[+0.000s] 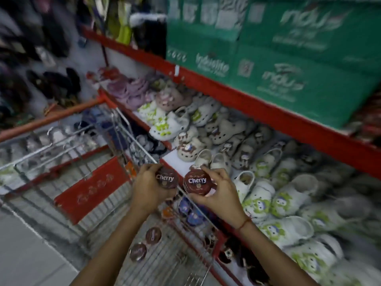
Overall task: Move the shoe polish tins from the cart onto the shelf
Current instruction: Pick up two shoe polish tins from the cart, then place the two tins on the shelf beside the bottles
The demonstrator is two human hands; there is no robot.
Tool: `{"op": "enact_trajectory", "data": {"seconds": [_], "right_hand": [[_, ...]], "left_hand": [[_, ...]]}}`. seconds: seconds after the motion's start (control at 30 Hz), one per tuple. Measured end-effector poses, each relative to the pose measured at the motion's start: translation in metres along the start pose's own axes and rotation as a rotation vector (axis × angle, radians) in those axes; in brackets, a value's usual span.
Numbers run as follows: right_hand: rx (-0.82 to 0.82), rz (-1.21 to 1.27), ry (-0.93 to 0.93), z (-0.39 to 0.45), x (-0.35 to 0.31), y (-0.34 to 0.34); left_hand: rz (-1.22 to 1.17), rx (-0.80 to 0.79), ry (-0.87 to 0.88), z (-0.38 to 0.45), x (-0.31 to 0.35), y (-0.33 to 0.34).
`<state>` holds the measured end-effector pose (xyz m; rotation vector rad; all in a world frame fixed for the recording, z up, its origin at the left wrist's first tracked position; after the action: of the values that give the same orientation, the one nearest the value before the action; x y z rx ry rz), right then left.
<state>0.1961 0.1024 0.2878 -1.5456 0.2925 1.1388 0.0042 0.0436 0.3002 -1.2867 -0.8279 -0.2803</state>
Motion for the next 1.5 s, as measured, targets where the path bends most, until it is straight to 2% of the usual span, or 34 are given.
{"op": "enact_trajectory", "data": {"seconds": [0.23,0.47,0.57,0.8,1.1,1.23,1.5], "right_hand": [[0.354,-0.060,0.042,-0.045,-0.046,-0.124],[0.657,-0.123,0.135,-0.116,-0.063,-0.231],[0.736,-0.183,0.202,-0.143,-0.063,-0.265],[0.885,-0.228,0.348,-0.198,-0.037,-0.338],[0.893,-0.330,0.582,-0.216,0.016,-0.414],[0.835,-0.346,0.692,-0.202,0.043,-0.431],[0.692,-0.335,0.758,-0.177,0.072,-0.447]], "left_hand": [[-0.192,-0.054,0.279,0.001,0.131,-0.030],[-0.319,-0.170,0.515,-0.014,0.251,-0.009],[-0.339,-0.222,0.592,-0.025,0.293,0.006],[-0.360,-0.346,0.635,-0.055,0.385,0.060],[-0.273,-0.426,0.583,-0.070,0.475,0.144],[-0.202,-0.432,0.527,-0.058,0.490,0.172],[-0.091,-0.444,0.419,-0.039,0.504,0.203]]}}
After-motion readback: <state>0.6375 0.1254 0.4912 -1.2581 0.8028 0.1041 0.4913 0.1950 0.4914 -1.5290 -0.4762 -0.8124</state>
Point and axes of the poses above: each hand's wrist, its own z-axis towards the middle knuckle, its own y-axis out of the palm, x = y × z, the point moved 2 cm from there along z, towards the middle knuckle, and after that the axes turned 4 degrees about -x, right-handed, at the moved point
